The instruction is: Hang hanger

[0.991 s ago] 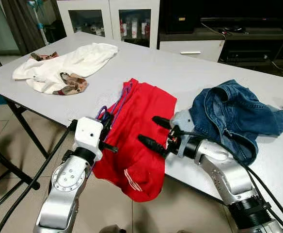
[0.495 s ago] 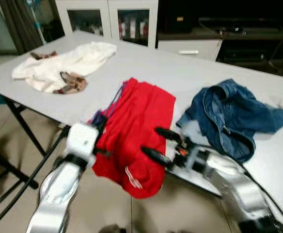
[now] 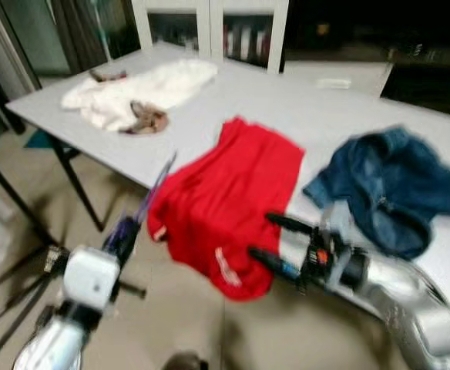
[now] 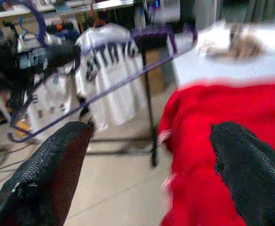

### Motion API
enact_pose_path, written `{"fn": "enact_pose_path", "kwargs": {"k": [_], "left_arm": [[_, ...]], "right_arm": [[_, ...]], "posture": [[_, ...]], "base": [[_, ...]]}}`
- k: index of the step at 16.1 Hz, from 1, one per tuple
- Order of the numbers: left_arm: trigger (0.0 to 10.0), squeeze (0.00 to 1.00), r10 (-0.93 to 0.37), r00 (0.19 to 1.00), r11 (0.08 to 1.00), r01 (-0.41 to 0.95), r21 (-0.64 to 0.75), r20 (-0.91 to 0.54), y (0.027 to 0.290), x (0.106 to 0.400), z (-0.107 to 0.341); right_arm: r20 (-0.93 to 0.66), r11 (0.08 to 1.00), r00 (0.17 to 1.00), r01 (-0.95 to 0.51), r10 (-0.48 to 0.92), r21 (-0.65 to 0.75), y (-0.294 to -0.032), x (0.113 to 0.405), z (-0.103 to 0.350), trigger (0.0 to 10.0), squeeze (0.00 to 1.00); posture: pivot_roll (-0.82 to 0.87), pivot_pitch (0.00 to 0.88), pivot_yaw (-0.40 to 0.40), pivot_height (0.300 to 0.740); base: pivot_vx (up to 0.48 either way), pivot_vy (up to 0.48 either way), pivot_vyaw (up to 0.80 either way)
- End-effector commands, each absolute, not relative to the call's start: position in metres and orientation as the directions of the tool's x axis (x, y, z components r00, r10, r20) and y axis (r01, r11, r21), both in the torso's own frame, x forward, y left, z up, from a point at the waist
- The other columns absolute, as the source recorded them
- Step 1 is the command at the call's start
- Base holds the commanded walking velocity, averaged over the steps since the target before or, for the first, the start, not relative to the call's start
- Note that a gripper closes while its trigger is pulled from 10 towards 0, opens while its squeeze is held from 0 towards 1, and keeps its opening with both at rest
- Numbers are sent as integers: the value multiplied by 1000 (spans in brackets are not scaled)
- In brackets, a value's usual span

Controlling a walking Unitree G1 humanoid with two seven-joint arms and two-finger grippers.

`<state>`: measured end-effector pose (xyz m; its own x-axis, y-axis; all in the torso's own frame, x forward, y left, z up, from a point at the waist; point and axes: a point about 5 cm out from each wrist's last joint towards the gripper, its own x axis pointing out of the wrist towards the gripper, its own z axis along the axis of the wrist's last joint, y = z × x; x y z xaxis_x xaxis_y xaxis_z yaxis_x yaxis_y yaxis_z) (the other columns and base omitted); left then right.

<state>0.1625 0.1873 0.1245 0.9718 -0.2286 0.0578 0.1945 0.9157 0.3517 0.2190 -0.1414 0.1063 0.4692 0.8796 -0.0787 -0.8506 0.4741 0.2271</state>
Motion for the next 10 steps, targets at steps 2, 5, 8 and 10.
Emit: {"fn": "enact_pose_path", "kwargs": {"k": [2, 5, 8, 10], "left_arm": [[10000, 0, -220, 972, 922, 180, 342, 80, 179, 156, 122], [10000, 0, -194, 981, 941, 182, 287, 16, 178, 147, 103], [10000, 0, -208, 975, 923, 224, 313, -84, 182, 126, 74], [10000, 0, -187, 974, 885, 223, 408, -126, 190, 95, 59]], "right_arm": [[-72, 485, 481, -850, 874, 205, -142, 219, 109, 10000, 0], [-116, 497, 483, -838, 868, 224, -145, 214, 96, 10000, 0], [-189, 488, 451, -834, 872, 258, -154, 204, 75, 10000, 0], [-235, 475, 423, -842, 875, 256, -164, 199, 65, 10000, 0]], "posture": [[52, 18, 35, 736], [50, 16, 35, 736], [40, 12, 42, 736], [38, 11, 46, 736]], "base": [[0, 0, 0], [0, 0, 0], [0, 0, 0], [0, 0, 0]]}}
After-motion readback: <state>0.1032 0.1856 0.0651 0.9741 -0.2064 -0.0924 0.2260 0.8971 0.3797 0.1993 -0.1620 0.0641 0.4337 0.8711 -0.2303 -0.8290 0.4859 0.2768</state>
